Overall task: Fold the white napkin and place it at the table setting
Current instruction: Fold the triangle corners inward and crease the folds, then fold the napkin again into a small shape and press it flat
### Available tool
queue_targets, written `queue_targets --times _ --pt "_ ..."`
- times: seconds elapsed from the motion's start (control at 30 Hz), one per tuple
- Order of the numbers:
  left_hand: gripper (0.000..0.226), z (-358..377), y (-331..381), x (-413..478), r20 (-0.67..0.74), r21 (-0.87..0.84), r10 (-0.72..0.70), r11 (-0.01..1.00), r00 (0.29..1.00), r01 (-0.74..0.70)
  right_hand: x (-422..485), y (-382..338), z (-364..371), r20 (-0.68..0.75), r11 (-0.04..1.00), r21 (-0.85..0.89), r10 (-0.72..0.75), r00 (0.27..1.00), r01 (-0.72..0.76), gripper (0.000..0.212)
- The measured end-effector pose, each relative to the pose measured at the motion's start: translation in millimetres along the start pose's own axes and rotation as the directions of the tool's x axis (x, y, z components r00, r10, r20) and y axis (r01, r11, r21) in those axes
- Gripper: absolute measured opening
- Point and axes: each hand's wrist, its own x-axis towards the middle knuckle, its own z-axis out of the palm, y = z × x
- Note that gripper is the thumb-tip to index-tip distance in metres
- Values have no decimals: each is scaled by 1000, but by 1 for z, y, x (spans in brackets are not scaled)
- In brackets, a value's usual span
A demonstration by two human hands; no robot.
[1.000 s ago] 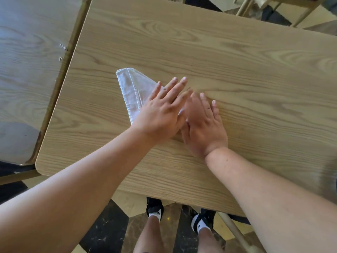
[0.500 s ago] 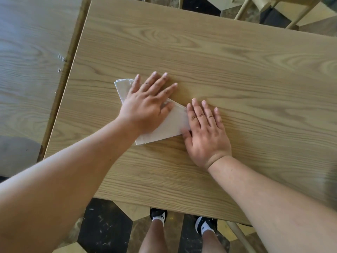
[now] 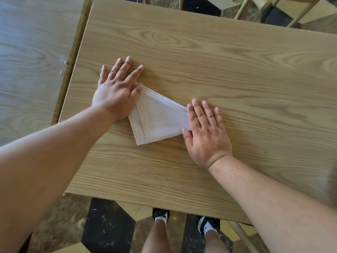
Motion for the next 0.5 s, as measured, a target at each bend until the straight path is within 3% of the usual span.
queue_targets --times 0.17,0.3,0.5 --pt "65 1 -2 -2 -10 -17 21 1000 1000 -22 0 0 1 -6 1000 8 2 1000 -2 69" --pt "73 1 -5 -10 -69 -8 172 985 983 -173 0 0 1 -10 1000 15 3 1000 -3 70" --pt "65 -15 6 -13 -48 -58 124 990 991 -127 -1 0 0 22 1000 20 -3 1000 3 70"
